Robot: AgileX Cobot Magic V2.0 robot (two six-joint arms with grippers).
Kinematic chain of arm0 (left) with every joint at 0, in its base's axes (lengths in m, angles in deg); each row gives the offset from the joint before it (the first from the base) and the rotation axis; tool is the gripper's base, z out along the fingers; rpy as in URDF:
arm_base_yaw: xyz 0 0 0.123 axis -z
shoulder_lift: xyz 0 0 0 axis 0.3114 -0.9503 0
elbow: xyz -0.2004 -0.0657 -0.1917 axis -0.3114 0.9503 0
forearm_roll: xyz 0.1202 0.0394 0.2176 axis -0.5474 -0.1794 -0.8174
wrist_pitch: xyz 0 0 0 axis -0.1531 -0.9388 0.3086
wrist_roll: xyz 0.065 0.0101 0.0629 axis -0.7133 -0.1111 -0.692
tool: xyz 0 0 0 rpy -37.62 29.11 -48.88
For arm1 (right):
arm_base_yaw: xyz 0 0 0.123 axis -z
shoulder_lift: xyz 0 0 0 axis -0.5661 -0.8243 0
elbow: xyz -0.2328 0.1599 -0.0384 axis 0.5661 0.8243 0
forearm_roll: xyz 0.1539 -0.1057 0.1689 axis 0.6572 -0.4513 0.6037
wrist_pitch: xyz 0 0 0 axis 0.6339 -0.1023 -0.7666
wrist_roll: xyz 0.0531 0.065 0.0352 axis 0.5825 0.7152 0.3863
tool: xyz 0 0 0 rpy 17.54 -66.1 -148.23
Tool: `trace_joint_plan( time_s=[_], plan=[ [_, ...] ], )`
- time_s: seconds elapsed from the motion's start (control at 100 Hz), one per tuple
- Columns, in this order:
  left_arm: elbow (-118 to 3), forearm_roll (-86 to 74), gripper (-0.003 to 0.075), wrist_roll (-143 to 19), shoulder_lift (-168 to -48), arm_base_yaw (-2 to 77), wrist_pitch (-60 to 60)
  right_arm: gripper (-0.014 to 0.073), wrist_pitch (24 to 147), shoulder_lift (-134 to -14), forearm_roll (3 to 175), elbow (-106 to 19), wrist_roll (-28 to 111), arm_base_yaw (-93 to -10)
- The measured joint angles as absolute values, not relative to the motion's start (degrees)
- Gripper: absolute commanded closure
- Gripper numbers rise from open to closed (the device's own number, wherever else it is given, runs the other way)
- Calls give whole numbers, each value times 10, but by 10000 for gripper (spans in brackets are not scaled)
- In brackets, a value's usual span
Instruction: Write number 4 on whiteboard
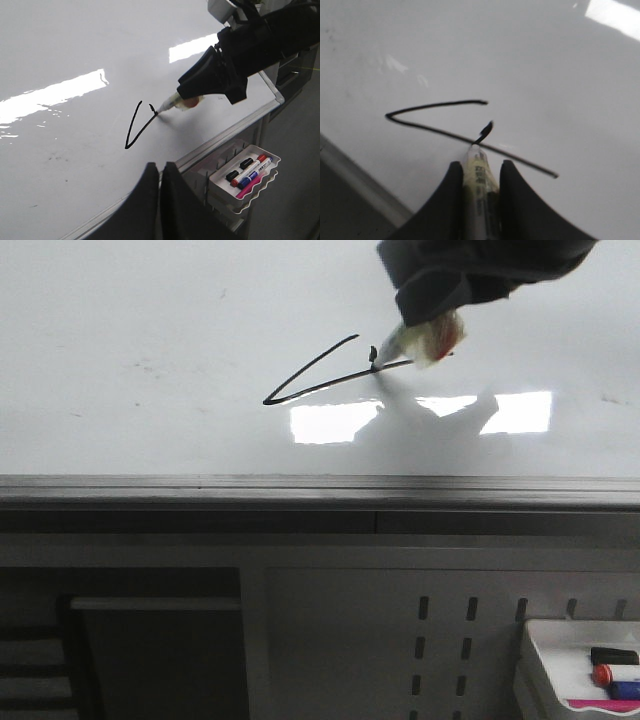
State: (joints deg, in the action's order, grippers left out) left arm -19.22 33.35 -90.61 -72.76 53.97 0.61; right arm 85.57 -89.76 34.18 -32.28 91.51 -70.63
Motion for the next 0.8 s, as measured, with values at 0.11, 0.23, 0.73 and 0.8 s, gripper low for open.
trace_joint_plan(
  time_s=[0.11,0.23,0.73,0.8],
  plan=[
    [-192,334,741,-906,-728,540,6,645,867,-899,352,-287,915,-754],
    [-192,334,741,-906,-728,540,6,646,870,-903,355,-271,915,-775],
    [-208,363,430,-906,-731,540,-9,646,868,-830,349,-332,915,-790],
    [-220,362,302,-906,-744,540,-24,650,868,-816,348,-331,915,-806]
  ],
)
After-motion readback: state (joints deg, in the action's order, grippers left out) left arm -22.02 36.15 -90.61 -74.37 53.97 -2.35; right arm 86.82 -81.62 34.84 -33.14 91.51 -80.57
